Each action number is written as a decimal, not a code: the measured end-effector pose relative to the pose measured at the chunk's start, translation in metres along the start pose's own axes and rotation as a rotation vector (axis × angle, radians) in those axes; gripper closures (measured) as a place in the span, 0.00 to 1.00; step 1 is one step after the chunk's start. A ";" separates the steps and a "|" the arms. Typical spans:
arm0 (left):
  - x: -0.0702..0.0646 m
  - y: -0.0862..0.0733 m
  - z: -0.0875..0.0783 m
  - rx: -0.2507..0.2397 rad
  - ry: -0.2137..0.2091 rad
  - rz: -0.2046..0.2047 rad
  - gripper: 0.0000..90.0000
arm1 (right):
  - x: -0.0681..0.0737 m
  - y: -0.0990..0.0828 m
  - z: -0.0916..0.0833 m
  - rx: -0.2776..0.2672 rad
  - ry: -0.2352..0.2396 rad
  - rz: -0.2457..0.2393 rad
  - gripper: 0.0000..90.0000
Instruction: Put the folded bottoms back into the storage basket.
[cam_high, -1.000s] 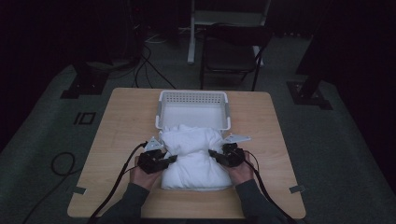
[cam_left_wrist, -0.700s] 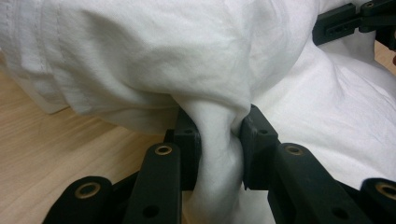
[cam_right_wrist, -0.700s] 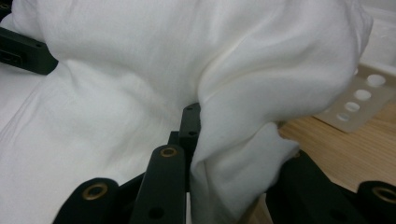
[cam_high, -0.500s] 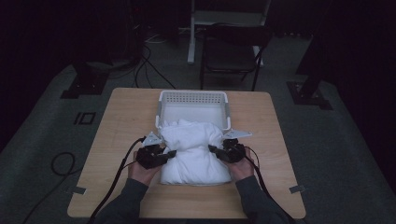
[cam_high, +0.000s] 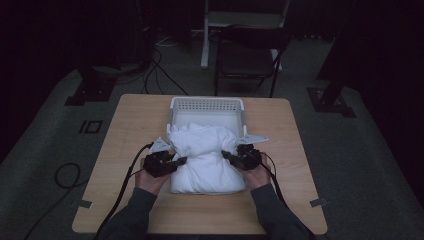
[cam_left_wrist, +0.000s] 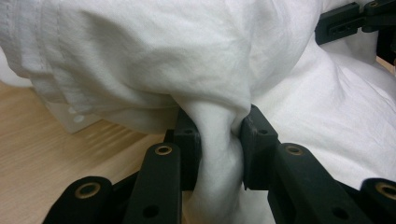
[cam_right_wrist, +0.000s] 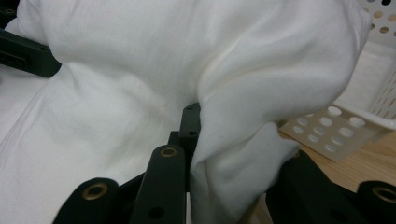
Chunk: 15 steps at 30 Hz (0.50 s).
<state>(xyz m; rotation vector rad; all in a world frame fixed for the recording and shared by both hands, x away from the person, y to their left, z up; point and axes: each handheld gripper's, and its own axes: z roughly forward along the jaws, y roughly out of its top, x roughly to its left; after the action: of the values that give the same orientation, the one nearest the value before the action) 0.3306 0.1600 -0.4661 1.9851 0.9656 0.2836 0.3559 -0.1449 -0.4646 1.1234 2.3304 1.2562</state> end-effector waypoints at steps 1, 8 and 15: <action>0.000 0.001 -0.001 -0.001 0.001 0.004 0.80 | 0.000 0.001 0.000 -0.003 -0.001 -0.002 0.83; 0.004 0.005 -0.001 -0.011 -0.006 -0.004 0.80 | -0.002 0.007 -0.002 -0.010 -0.005 -0.006 0.83; 0.007 0.013 -0.004 -0.019 -0.002 -0.001 0.80 | -0.002 0.016 -0.003 -0.020 -0.010 -0.016 0.83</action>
<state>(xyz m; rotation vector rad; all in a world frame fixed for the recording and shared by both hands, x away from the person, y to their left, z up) 0.3399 0.1631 -0.4548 1.9670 0.9589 0.2898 0.3633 -0.1431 -0.4505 1.0999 2.3097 1.2620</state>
